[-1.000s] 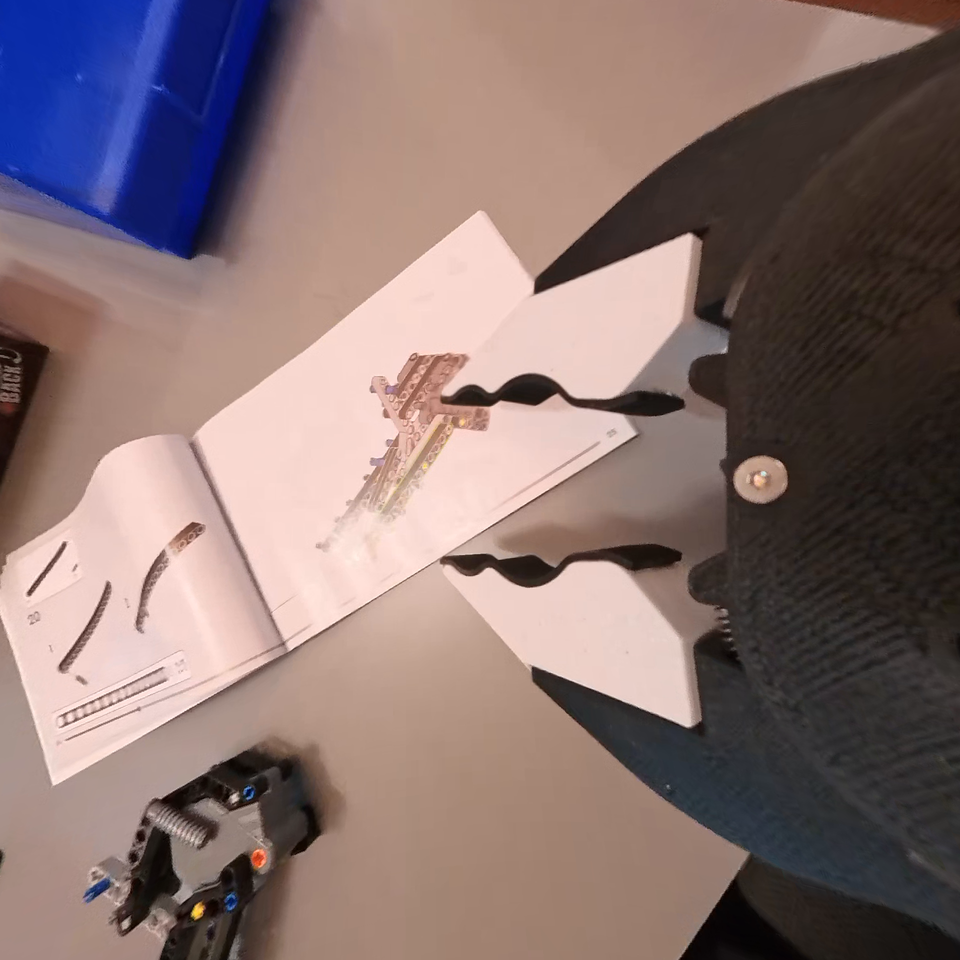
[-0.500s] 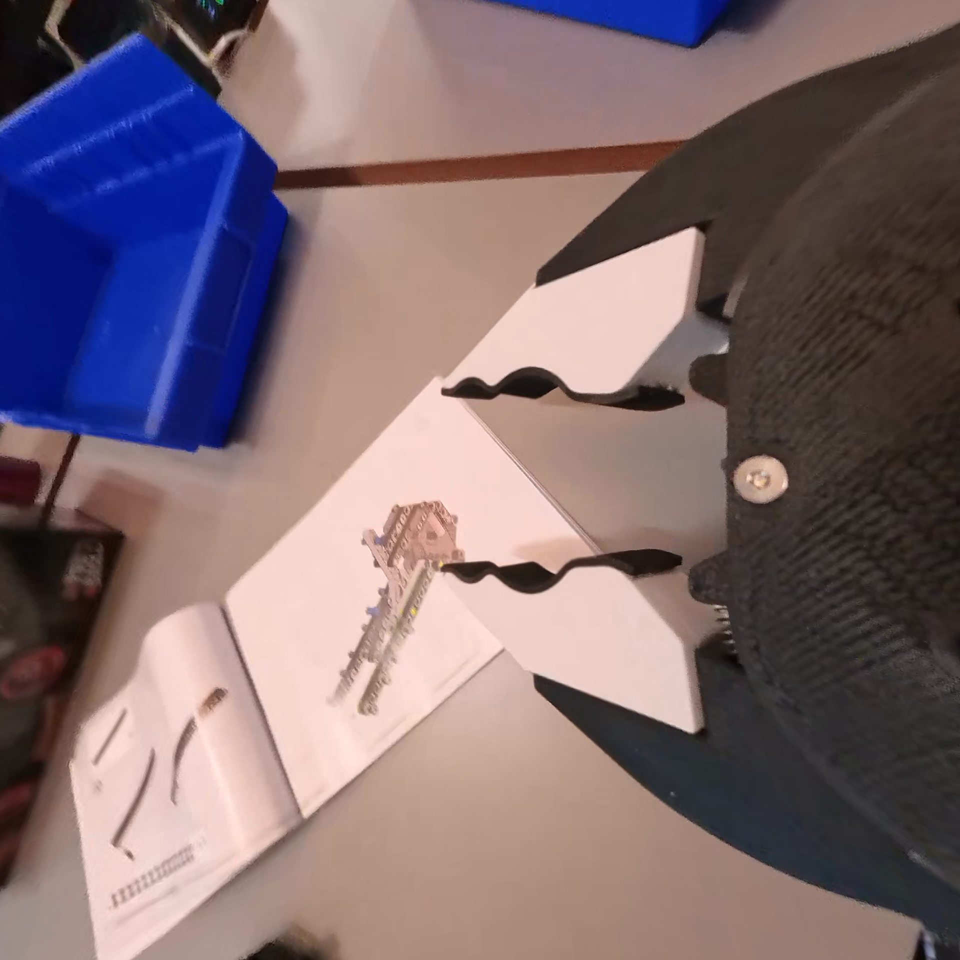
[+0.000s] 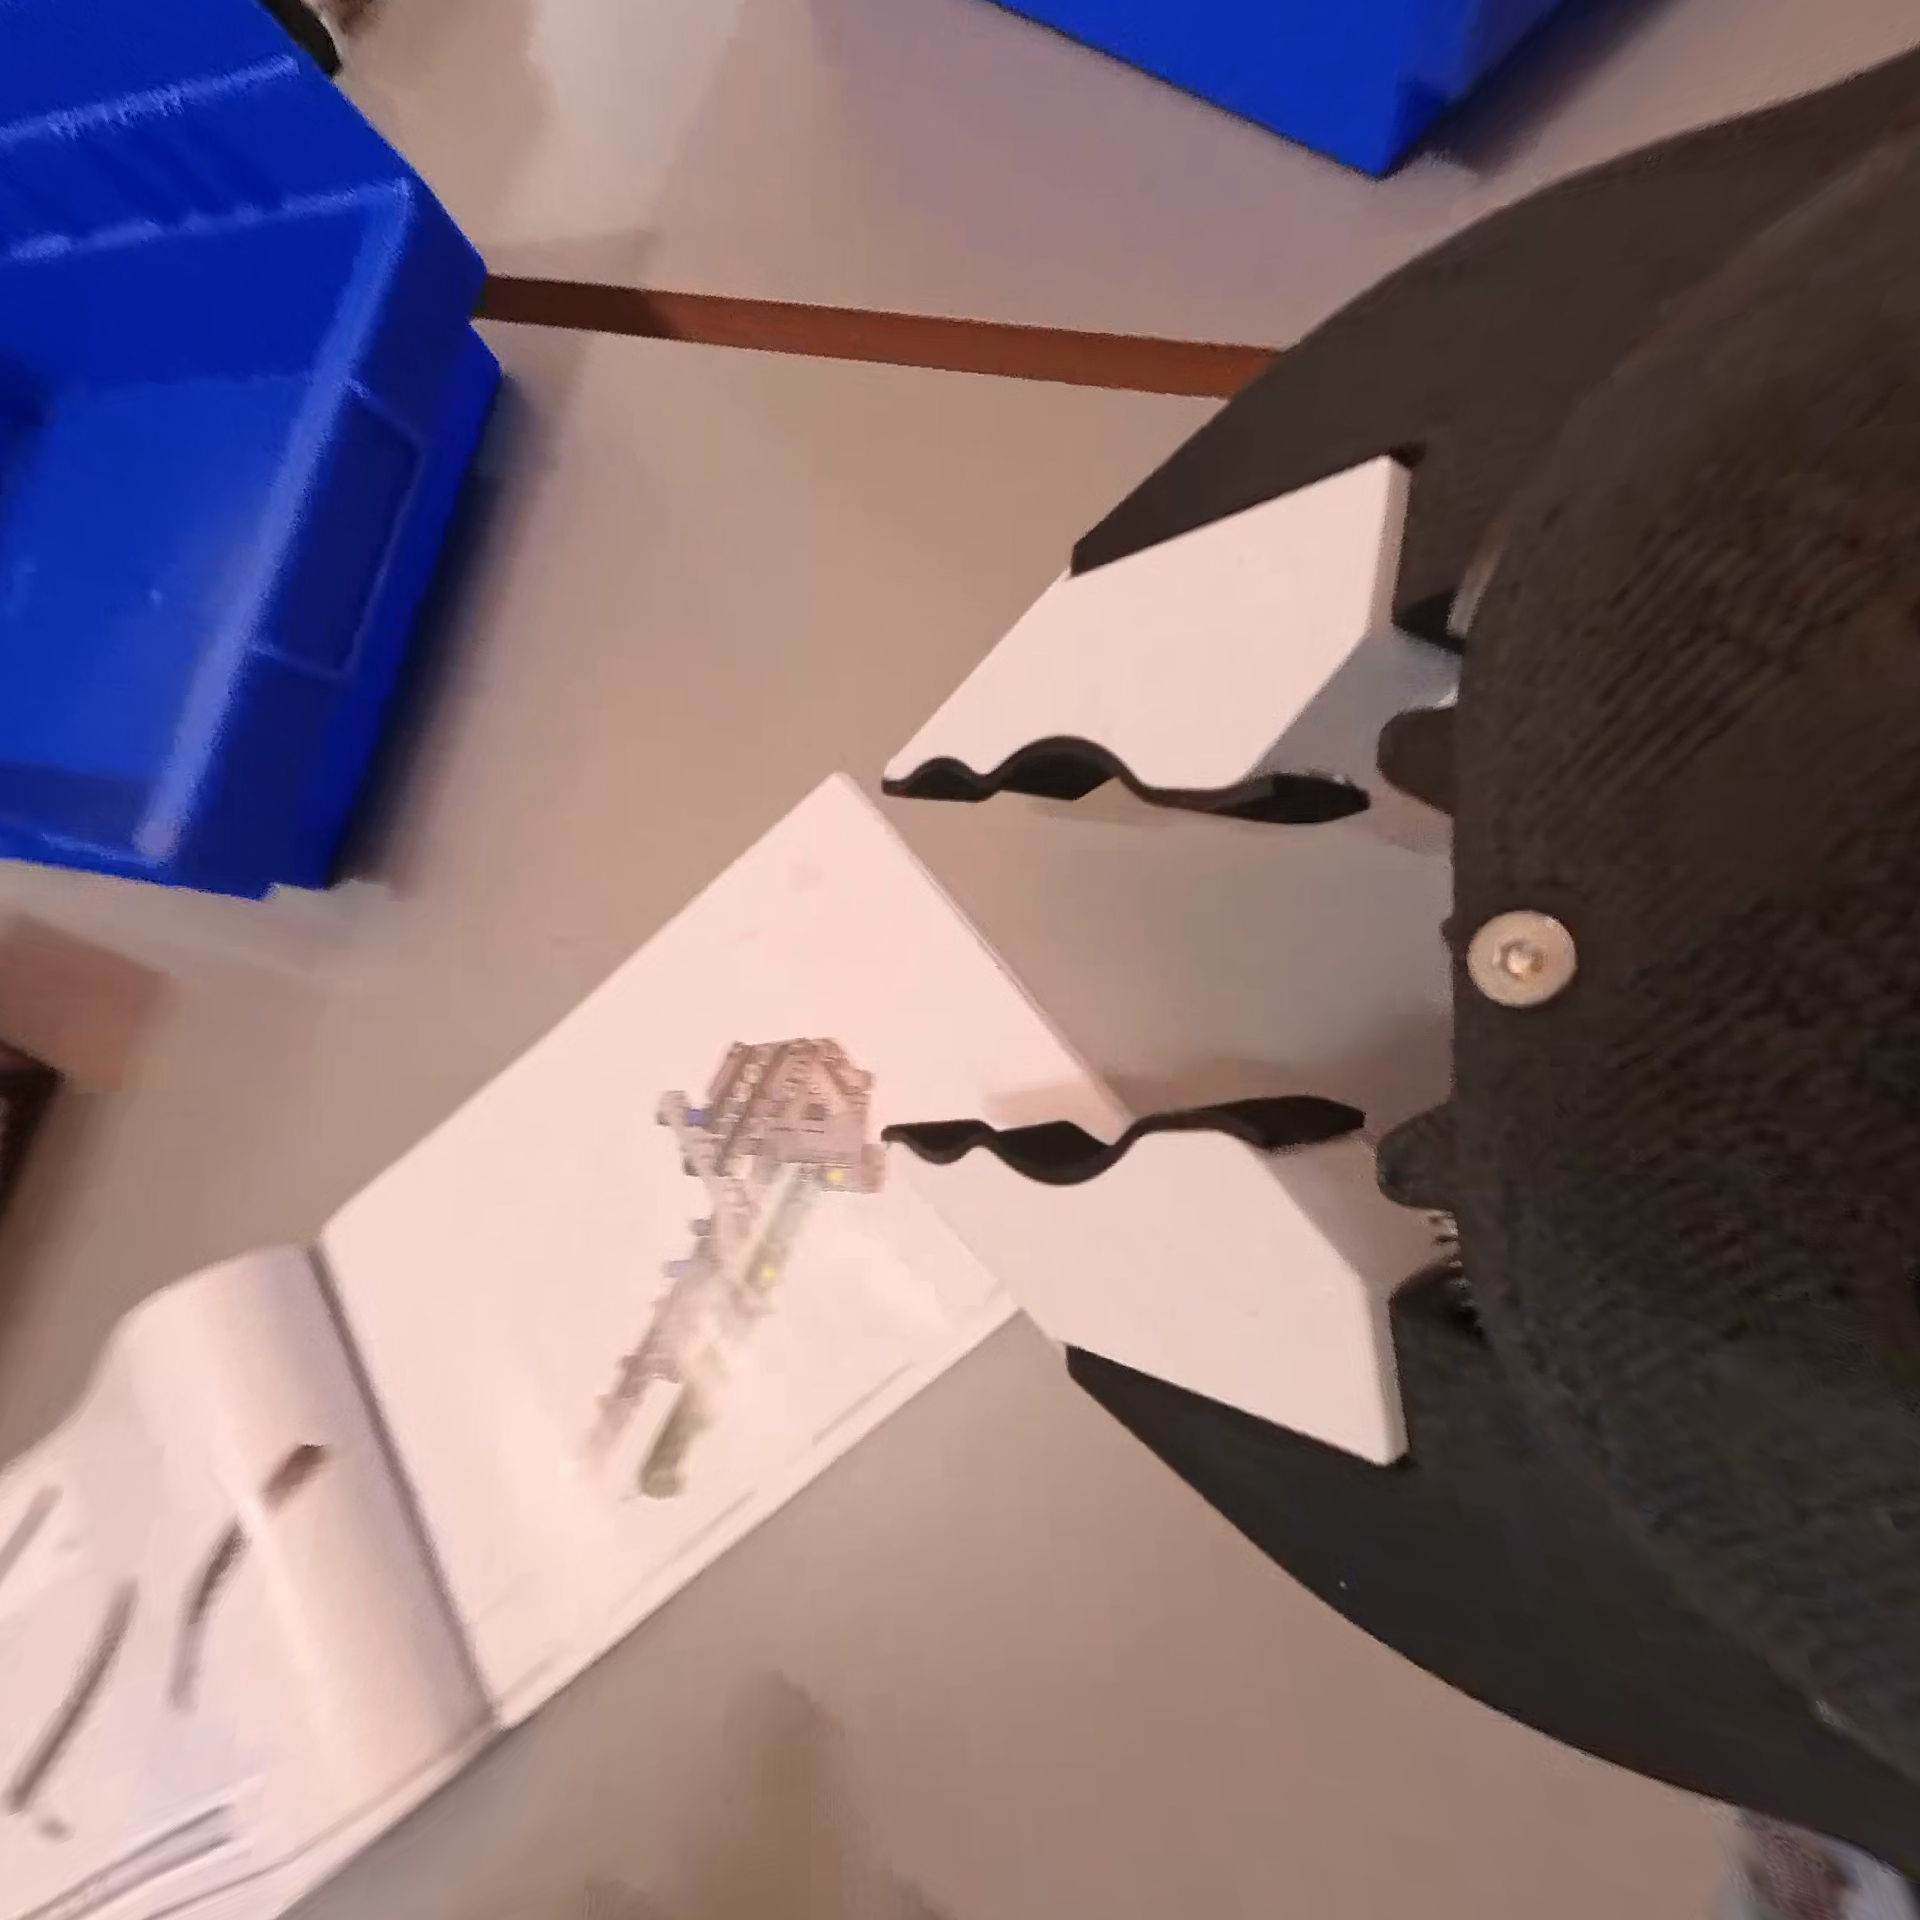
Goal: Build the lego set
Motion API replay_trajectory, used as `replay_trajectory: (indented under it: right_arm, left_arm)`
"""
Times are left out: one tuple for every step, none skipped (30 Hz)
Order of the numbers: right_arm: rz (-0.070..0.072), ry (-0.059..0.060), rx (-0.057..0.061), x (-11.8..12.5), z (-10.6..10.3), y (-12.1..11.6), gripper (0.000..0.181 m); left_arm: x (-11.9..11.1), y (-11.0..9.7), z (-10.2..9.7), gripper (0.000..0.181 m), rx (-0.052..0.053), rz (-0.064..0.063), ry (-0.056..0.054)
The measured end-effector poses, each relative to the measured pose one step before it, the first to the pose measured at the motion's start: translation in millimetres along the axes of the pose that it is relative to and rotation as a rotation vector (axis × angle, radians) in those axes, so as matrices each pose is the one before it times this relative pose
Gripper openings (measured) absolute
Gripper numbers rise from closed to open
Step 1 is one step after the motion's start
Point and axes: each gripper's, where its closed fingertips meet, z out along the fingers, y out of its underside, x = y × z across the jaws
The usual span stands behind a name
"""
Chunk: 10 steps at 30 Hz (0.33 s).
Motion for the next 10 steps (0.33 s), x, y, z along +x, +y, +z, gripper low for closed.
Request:
replay_trajectory:
  right_arm:
    - [-0.0216,-0.0052,-0.0212,-0.59,-1.8,6.19,0.06]
    - [-0.014,-0.0013,-0.0076,-0.03,-2.05,3.86,0.06]
    - [-0.009,-0.0055,0.0082,-0.52,-2.19,1.17,0.06]
    - [-0.0002,-0.0155,0.0194,-1.85,-1.64,-1.16,0.06]
    - [0.0046,-0.0278,0.0216,-3.47,-0.5,-1.54,0.062]
    - [0.0006,-0.0294,0.0159,-3.89,0.3,-0.46,0.063]
    - [-0.0103,-0.0254,0.0089,-3.83,0.69,0.58,0.064]
    - [-0.0268,-0.0331,0.0046,-6.21,0.97,0.46,0.065]
    - [-0.0427,-0.0389,0.0016,-8.29,1.43,0.36,0.064]
    - [-0.0426,-0.0331,-0.0015,-7.81,1.74,0.34,0.064]
  left_arm:
    - [2.79,-4.27,17.22,0.042,-0.0231,0.0312,0.0573]
    - [2.37,-2.24,17.26,0.044,-0.0264,0.0297,0.0563]
    - [-0.49,0.36,16.92,0.049,-0.0361,0.0234,0.0396]
    - [-2.15,2.17,16.06,0.057,-0.0424,0.0137,0.0295]
    - [-1.98,2.79,14.58,0.06,-0.0412,0.0067,0.0304]
    - [-2.83,2.21,12.85,0.062,-0.0288,0.0047,0.0241]
    - [-3.4,1.17,10.83,0.063,-0.0107,0.0045,0.0165]
    - [-0.57,0.79,8.86,0.062,0.001,0.0026,0.0294]
    - [2.35,2.86,6.74,0.062,-0.0067,-0.0053,0.0446]
    - [1.15,4.61,5.34,0.061,-0.0191,-0.0187,0.0349]
